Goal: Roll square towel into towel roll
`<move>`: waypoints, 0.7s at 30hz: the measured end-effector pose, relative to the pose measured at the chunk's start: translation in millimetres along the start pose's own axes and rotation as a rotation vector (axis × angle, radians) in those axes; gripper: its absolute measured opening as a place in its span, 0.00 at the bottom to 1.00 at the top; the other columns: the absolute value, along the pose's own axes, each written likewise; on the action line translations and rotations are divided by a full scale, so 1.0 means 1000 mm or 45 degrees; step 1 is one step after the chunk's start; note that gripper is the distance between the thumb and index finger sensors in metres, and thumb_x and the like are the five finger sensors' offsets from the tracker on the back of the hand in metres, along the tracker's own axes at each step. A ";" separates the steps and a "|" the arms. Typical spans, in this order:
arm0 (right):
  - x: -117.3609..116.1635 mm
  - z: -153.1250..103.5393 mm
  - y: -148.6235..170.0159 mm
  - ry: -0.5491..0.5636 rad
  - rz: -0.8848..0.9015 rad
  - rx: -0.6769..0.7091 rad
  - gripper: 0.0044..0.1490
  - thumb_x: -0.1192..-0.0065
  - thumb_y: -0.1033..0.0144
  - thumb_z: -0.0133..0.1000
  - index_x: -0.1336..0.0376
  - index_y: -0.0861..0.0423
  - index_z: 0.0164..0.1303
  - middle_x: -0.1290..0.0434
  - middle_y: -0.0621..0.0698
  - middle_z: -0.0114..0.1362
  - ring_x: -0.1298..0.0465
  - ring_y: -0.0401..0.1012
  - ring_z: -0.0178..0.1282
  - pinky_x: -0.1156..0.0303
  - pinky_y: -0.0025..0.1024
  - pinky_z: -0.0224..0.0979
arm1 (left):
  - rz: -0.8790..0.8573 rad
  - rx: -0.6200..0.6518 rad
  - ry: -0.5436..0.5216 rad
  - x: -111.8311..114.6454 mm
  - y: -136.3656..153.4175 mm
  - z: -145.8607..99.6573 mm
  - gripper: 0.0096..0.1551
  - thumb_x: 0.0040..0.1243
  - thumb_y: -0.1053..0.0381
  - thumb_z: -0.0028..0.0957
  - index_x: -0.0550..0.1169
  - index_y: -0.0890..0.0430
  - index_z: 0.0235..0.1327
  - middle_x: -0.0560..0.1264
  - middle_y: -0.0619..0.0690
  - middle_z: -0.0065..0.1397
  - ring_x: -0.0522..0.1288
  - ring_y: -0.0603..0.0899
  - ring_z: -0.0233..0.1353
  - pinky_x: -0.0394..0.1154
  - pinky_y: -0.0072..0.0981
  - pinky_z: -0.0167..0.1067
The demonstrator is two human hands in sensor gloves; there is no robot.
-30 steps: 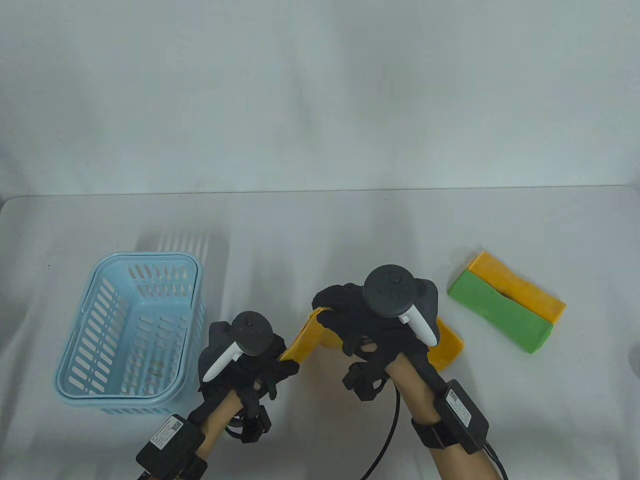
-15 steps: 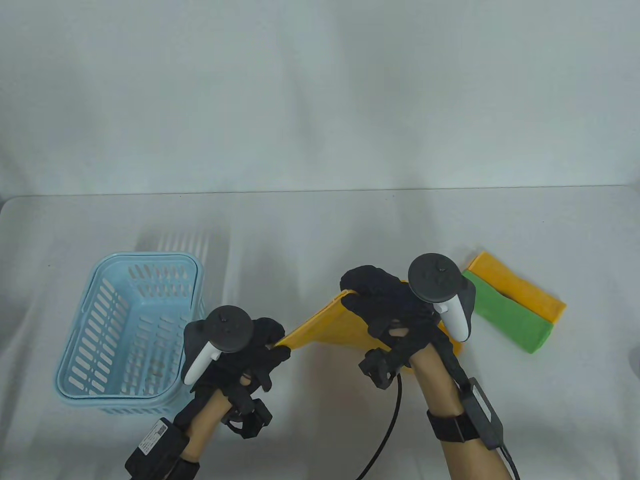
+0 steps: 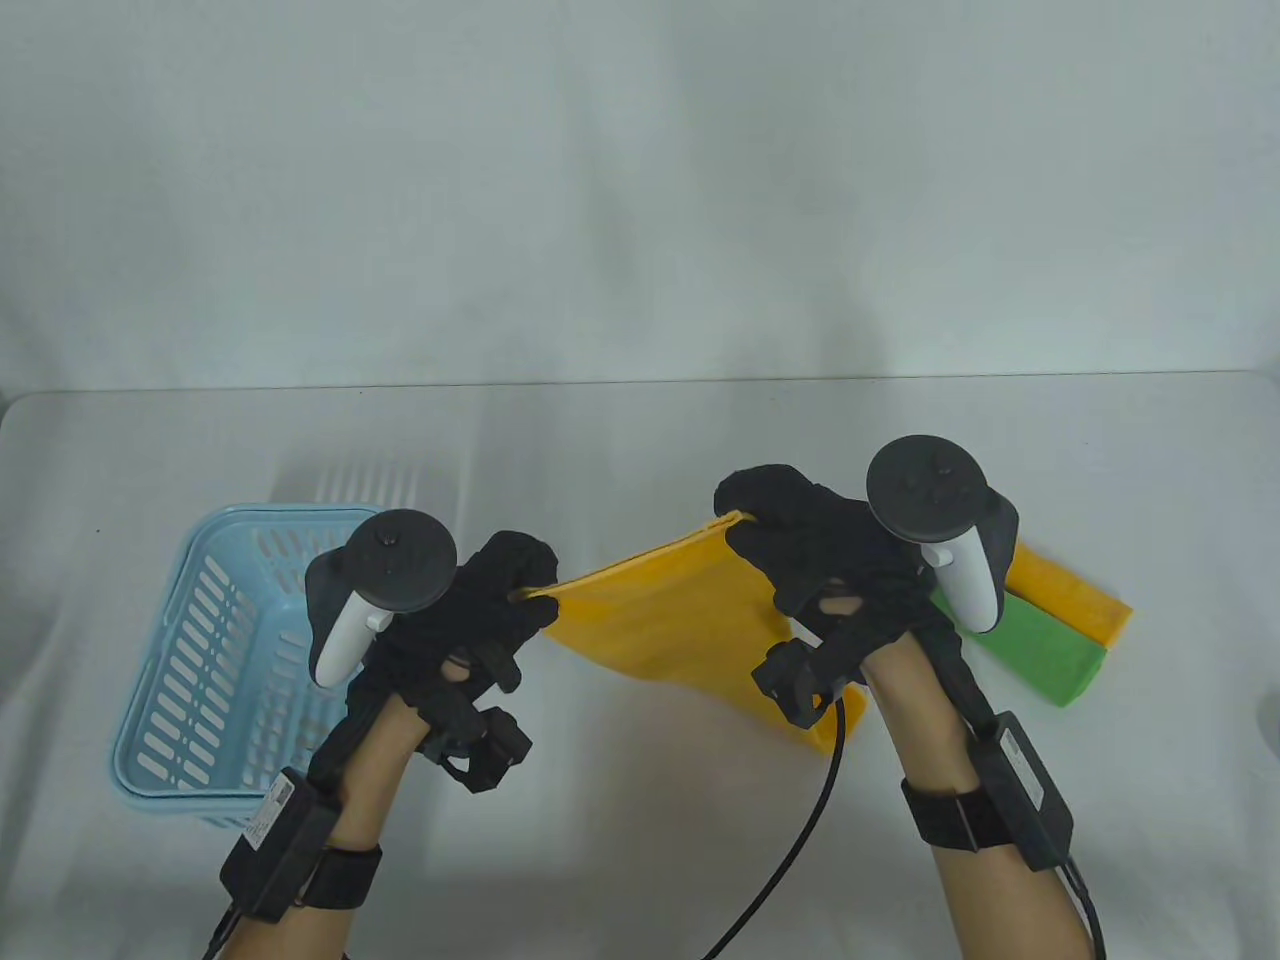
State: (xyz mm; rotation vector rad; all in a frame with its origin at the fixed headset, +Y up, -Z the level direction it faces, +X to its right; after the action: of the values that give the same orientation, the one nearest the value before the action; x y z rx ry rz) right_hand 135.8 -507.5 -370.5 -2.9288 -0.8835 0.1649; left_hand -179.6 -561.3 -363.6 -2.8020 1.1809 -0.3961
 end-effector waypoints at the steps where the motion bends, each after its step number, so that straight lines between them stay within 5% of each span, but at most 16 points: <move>1: 0.006 -0.001 -0.007 0.022 -0.023 0.007 0.27 0.28 0.62 0.42 0.30 0.40 0.54 0.18 0.44 0.55 0.19 0.47 0.57 0.30 0.55 0.68 | 0.029 0.010 -0.035 -0.009 -0.008 0.001 0.24 0.66 0.53 0.44 0.73 0.38 0.54 0.79 0.40 0.61 0.81 0.56 0.67 0.71 0.58 0.69; 9: 0.038 -0.020 -0.040 0.109 -0.069 0.058 0.24 0.28 0.62 0.42 0.29 0.39 0.50 0.18 0.43 0.55 0.19 0.47 0.58 0.30 0.54 0.68 | 0.063 0.117 -0.172 -0.058 -0.057 -0.008 0.32 0.68 0.56 0.43 0.73 0.42 0.63 0.78 0.40 0.62 0.81 0.55 0.67 0.71 0.58 0.70; 21: 0.074 -0.049 -0.071 0.174 0.099 0.211 0.27 0.27 0.61 0.42 0.29 0.41 0.53 0.19 0.44 0.54 0.20 0.46 0.56 0.30 0.54 0.68 | -0.121 0.309 -0.310 -0.100 -0.096 -0.043 0.22 0.67 0.50 0.45 0.81 0.37 0.54 0.84 0.40 0.60 0.85 0.54 0.63 0.73 0.57 0.68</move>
State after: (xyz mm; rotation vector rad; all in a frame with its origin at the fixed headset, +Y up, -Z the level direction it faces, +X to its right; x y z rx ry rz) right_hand 164.1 -409.5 -320.5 -2.7827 -0.7018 0.0394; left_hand -191.4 -421.5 -326.9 -2.6107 0.8880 -0.1826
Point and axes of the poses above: the tracker on the back of each hand, its own y axis roughly to the little-finger side, its own z axis roughly from the wrist to the fingertips, x = y × z, the point moved 2 cm from there along z, roughly from the wrist to the fingertips
